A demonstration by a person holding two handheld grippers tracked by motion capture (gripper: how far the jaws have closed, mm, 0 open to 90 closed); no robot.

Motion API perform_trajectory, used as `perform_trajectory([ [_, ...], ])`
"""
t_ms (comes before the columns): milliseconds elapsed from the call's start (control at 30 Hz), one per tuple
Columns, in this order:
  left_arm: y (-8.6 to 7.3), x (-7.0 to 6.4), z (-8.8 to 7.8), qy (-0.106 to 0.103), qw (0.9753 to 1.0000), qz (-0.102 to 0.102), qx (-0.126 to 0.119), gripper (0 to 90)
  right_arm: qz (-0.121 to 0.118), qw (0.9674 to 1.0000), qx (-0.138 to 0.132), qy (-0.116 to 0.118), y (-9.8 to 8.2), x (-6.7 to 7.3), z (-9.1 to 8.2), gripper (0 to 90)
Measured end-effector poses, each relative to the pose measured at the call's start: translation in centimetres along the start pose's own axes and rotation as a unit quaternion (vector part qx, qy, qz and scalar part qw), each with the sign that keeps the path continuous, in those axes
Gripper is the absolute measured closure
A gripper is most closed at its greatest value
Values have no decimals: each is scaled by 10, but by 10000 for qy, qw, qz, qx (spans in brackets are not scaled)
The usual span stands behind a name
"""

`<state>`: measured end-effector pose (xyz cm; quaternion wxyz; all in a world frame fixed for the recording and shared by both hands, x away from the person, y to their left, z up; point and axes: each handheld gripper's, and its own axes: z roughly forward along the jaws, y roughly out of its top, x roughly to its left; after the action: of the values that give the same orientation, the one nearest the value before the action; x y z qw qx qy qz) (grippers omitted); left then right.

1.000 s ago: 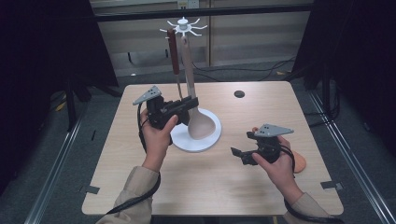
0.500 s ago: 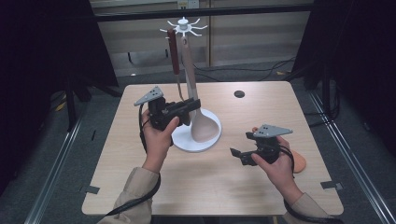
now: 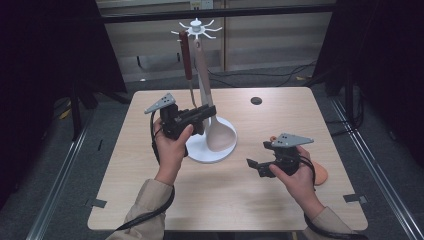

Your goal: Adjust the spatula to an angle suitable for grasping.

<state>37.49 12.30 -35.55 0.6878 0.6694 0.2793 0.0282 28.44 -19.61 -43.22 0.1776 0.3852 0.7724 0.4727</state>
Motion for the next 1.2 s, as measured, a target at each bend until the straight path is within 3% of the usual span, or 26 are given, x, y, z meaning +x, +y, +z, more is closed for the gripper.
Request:
perform_trajectory([
  [467, -2, 14, -8, 429, 9985, -89, -321, 709, -30, 10000, 45, 51, 0, 2, 2, 124],
  [933, 2, 13, -2, 470, 9979, -104, -432, 697, -39, 10000, 43, 71, 0, 3, 2, 124],
  [1067, 5, 11, -3, 528, 9975, 43, -466, 677, -44, 10000, 39, 67, 0, 3, 2, 124],
  [1133, 5, 10, -3, 541, 9972, 13, -520, 679, -44, 10000, 39, 66, 0, 3, 2, 124],
  [1200, 7, 7, -6, 626, 9965, 157, -538, 683, -47, 10000, 38, 61, 0, 3, 2, 124],
])
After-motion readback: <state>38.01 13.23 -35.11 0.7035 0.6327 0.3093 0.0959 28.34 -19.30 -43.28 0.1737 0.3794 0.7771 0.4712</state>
